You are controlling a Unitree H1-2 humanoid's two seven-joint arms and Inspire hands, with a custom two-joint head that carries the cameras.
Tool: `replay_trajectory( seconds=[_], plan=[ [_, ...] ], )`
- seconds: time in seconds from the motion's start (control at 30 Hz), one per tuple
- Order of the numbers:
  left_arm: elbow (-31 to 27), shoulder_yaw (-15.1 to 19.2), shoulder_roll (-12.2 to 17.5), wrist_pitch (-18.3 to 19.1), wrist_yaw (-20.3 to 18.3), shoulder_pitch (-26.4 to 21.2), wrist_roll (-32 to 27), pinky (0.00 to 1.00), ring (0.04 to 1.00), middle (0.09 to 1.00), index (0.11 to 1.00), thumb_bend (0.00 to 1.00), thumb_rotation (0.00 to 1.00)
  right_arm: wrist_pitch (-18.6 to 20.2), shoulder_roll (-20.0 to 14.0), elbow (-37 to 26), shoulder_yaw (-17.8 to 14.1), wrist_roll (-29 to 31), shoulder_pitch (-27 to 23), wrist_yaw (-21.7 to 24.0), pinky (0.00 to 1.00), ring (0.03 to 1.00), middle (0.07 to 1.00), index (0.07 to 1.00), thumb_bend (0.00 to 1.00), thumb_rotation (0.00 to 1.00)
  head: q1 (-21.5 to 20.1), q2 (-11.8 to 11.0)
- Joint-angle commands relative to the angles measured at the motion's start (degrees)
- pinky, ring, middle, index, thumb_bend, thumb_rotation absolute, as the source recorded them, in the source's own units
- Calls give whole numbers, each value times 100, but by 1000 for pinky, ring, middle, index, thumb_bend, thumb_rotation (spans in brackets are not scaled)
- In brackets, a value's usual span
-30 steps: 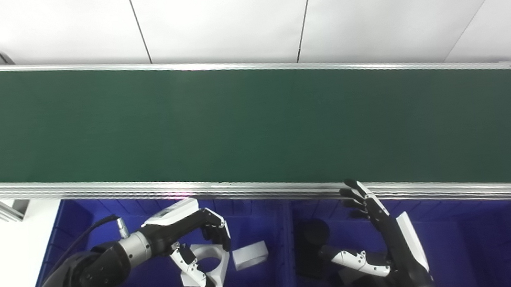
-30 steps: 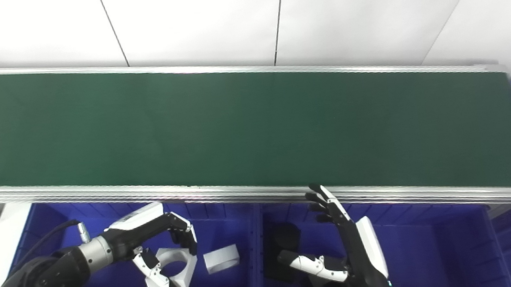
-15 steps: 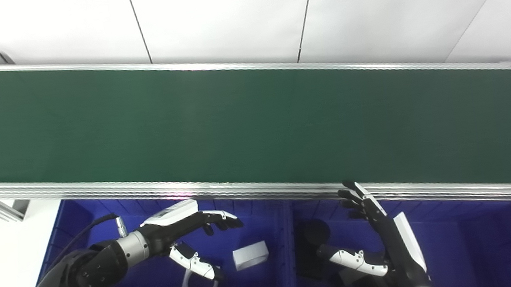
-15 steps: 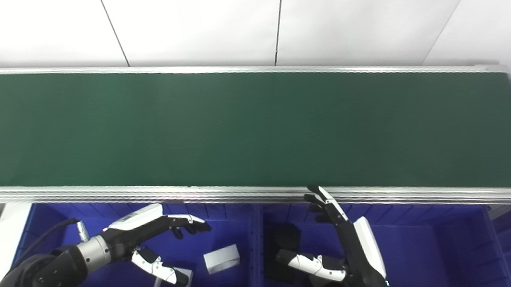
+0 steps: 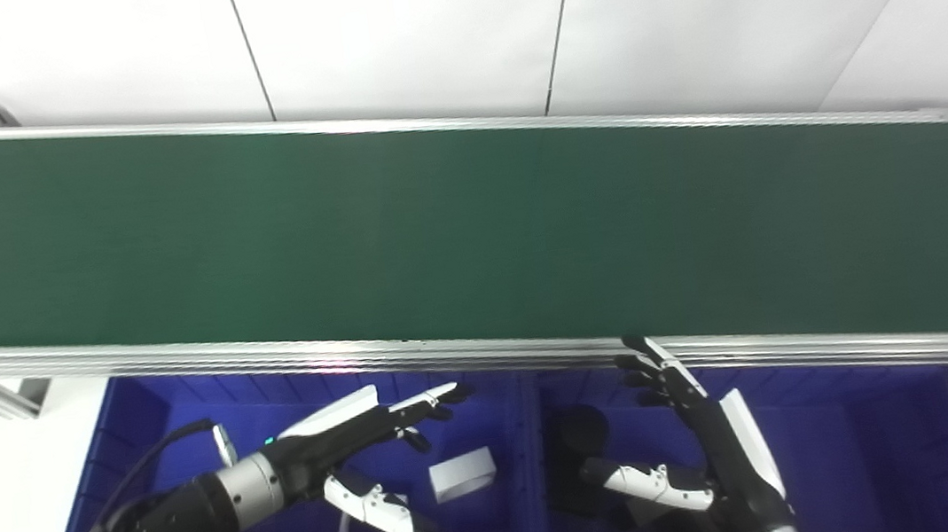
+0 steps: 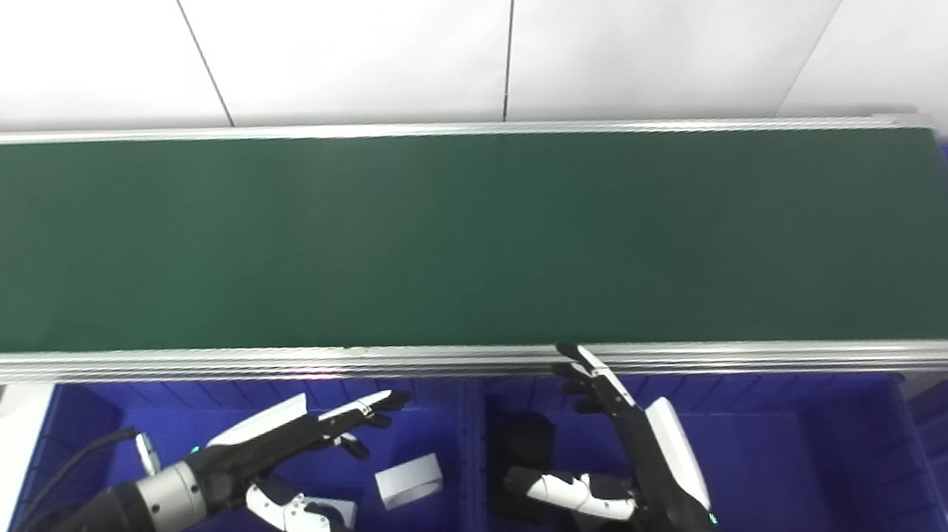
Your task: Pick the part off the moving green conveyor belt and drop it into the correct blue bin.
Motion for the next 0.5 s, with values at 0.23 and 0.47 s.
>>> replay_trajectory(
  seconds=[0.23,0.47],
  plan=[
    [278,103,-394,-640,669,324,12,826,954,1000,1000,836,466,-94,-1,-261,88,-175,69,-49,687,755,813,886,833,423,-46,-79],
    [489,247,-497,-626,842,344,-118,789,926,1000,1000,845,406,-127,-9,-277,120,-260,103,-61,670,747,803,873,852,407,-53,-105]
  ],
)
